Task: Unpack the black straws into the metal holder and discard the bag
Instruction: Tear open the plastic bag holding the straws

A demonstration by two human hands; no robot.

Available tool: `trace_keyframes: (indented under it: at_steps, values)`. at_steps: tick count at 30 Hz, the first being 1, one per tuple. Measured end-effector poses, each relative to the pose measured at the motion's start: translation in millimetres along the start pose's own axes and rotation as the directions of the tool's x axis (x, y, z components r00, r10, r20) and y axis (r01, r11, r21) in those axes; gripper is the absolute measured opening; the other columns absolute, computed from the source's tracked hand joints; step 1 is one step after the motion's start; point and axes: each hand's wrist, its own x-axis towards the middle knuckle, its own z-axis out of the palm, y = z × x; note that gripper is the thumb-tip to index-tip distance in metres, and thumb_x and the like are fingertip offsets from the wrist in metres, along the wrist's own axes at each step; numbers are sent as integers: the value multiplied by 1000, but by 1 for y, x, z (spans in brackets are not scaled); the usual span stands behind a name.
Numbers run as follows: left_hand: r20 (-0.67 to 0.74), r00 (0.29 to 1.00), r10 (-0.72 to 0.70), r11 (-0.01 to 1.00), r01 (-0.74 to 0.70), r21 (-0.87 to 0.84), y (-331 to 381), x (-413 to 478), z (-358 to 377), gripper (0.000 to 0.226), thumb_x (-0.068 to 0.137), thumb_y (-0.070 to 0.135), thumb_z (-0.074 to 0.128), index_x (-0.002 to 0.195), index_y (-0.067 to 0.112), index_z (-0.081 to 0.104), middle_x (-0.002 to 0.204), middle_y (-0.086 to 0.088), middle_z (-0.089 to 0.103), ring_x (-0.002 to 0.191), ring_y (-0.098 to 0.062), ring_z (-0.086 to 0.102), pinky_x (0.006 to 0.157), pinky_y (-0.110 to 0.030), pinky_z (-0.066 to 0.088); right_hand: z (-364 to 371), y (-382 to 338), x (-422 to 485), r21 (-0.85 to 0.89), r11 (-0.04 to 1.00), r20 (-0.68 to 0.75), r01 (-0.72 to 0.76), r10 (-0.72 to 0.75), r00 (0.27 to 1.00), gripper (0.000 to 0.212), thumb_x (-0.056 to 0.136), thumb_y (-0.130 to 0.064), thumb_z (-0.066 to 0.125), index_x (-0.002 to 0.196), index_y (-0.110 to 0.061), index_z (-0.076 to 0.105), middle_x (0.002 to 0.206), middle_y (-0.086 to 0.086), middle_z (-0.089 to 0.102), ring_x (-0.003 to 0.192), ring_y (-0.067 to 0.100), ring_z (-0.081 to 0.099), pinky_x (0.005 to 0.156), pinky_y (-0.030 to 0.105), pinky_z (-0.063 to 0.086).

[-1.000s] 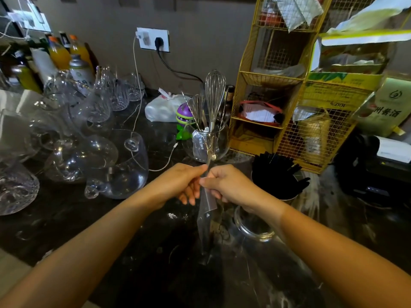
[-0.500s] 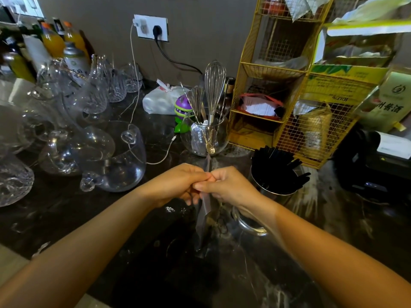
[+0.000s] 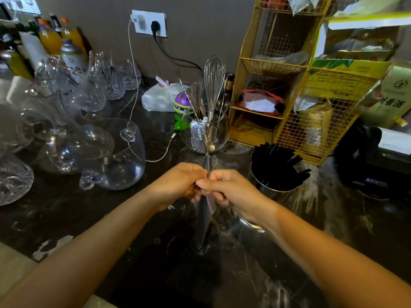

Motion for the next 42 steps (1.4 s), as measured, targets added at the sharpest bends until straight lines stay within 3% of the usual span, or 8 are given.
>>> trace_keyframes:
  at_steps: [5,9,16,19,25,33,37,42]
  values:
    - [-48,998,40,995,-45,-87,0,1,4,33,91,9,40,62,10,55,49,4,56,39,-4,46,40,-13,39,-4,7,3,121,991,-29,50,-47,998,29,86,-19,56,58,-10,54,46,-1,51,52,25,46,51,35,48]
    - [-159,984,80,985,-103,-141,0,4,13,34,87,3,40,56,8,52,44,4,55,36,-4,43,40,-13,37,-2,8,5,239,963,-63,125,-113,992,25,89,-14,50,76,7,55,64,16,56,65,23,59,76,29,50]
    - [-275,951,143,983,-169,-74,-2,8,23,39,85,1,42,48,11,52,33,6,46,35,-4,39,39,-12,34,7,9,-1,227,956,-247,186,-128,960,29,90,-9,45,63,-3,51,62,17,52,57,19,55,72,29,50]
    - [-284,946,154,982,-177,-59,0,9,25,38,83,-1,43,48,10,52,32,5,48,34,-4,40,39,-12,36,13,8,-3,281,935,-298,216,-129,946,36,91,-6,42,55,-7,47,54,11,51,48,15,55,58,22,52]
    - [-349,925,151,984,-174,-38,-2,4,18,38,84,-1,43,49,8,53,34,1,50,34,-5,43,39,-14,39,2,11,-3,277,943,-524,182,-10,852,42,90,-12,47,49,-16,42,30,-7,35,33,3,32,49,21,30]
    - [-381,908,174,975,-106,194,-2,-7,-11,40,84,0,45,46,9,55,29,1,51,30,-4,44,38,-10,39,-17,11,-13,-160,976,-515,147,-209,831,28,79,0,52,52,-3,47,44,5,33,38,4,30,42,15,28]
    - [-471,850,236,956,-117,269,3,-12,-25,36,83,3,47,48,6,56,29,1,51,32,-4,46,39,-8,39,-22,6,-16,-244,960,-540,141,-255,802,23,76,1,54,53,4,50,46,6,33,45,11,29,42,20,27]
    - [-584,752,304,930,-103,352,10,-10,-25,37,81,3,48,45,6,56,27,2,51,29,-4,44,36,-6,35,-20,5,-12,-223,973,-597,64,-189,780,34,78,-1,53,51,-11,37,48,0,33,48,9,32,53,27,33]
